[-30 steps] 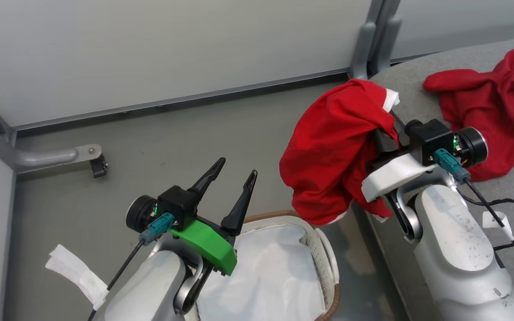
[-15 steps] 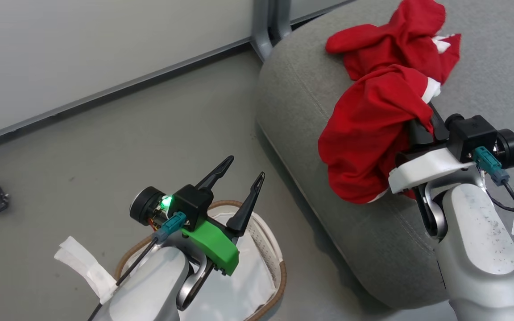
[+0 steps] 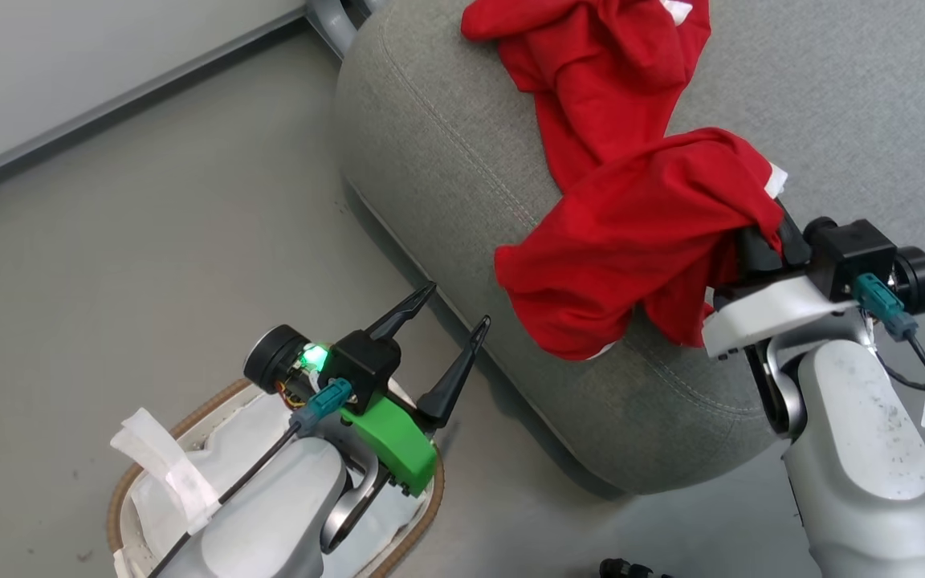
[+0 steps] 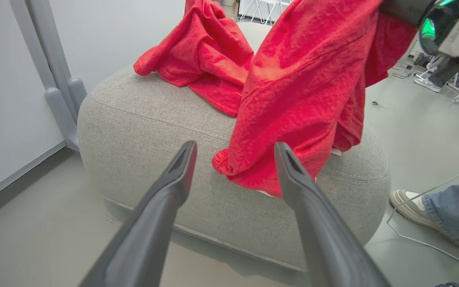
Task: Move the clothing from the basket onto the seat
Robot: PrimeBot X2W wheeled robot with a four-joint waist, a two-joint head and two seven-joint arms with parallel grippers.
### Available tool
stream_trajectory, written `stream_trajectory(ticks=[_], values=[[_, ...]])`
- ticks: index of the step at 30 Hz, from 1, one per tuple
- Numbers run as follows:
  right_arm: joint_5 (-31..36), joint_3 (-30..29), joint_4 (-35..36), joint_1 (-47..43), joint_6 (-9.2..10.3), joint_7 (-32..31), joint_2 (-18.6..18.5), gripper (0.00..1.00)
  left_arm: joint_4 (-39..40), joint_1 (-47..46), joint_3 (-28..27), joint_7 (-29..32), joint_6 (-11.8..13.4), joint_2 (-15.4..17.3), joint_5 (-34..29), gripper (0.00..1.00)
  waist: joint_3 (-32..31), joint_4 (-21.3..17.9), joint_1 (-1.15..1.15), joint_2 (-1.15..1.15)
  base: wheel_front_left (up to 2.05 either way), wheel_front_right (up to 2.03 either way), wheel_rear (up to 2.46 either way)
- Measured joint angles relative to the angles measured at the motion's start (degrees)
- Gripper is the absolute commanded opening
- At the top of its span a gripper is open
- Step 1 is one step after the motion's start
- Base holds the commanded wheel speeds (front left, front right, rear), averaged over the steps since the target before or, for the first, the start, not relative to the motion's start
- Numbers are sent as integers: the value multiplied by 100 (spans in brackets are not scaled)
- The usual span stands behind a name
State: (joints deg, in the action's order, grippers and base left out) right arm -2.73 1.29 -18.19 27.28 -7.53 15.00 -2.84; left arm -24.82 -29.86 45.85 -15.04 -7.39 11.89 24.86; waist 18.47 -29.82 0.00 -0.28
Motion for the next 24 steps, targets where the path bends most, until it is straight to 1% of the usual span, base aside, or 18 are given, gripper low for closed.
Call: stream_trajectory(ticks=[2, 6, 9, 11, 14, 17, 20, 24], values=[[140, -4, -78, 143, 0, 0, -4, 0, 47, -45, 32, 0, 0, -9, 8, 100, 77, 33, 0, 0, 0, 0, 0], [425, -57, -194, 616, 0, 0, -32, 0, 143, -79, 87, 0, 0, -18, 4, 100, 164, 234, 0, 0, 0, 0, 0], [487, -104, -333, 1121, -1, 0, -252, 0, 187, -107, 146, 0, -1, -34, -4, 100, 206, 455, 0, 0, 0, 0, 0], [469, -219, -450, 1528, 0, 0, -477, 0, 200, -135, 178, 0, 0, -51, -21, 100, 235, 612, 0, 0, 0, 0, 0], [461, -447, -641, 2160, -1, -43, -958, 0, 232, -170, 225, 0, 0, -90, -37, 100, 285, 879, 0, 0, 0, 0, 0], [479, -683, -773, 2803, 0, -241, -1621, 0, 268, -214, 281, 0, -1, -134, -44, 100, 347, 1189, 0, 0, 0, 0, 0], [531, -901, -920, 3238, 0, -426, -2141, 0, 309, -266, 300, 0, -1, -132, -58, 100, 418, 1481, 0, 0, 0, 0, 0], [510, -1129, -1308, 3379, 0, -622, -2544, 0, 354, -276, 322, -1, -1, -131, -80, 100, 539, 1847, 0, 0, 0, 0, 0]])
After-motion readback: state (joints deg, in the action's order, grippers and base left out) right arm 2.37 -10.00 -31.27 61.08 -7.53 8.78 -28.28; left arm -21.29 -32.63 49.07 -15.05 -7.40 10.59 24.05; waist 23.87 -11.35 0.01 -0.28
